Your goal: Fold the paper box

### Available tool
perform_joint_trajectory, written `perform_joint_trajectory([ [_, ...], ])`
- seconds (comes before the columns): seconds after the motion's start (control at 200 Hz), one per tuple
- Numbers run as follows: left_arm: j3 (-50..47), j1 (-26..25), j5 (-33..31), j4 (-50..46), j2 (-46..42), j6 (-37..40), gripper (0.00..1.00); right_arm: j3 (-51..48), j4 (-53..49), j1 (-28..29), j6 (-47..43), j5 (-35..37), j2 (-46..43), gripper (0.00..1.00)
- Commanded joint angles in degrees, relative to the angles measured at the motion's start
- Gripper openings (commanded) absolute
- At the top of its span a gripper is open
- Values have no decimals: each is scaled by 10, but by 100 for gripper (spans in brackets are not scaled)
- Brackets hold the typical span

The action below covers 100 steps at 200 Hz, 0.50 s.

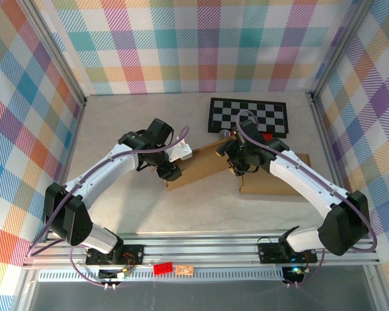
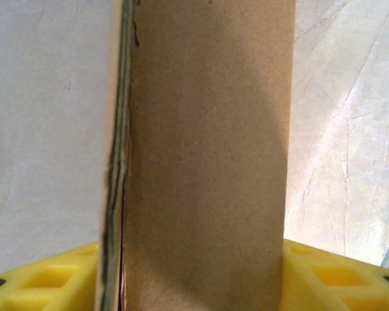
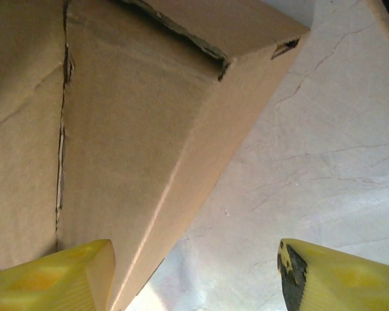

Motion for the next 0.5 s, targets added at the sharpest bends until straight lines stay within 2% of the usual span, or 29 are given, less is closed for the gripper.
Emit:
perform_joint_trajectory([
  [0.0,9,5,10,-16,9,-1,58,8,31,1,9,11,14,67],
  [0.08,9,5,9,-15,9,-1,59,6,36,1,9,13,27,66],
  [0.495,24,4,21,-7,19,-11,62,21,-9,1,32,12,72,46],
])
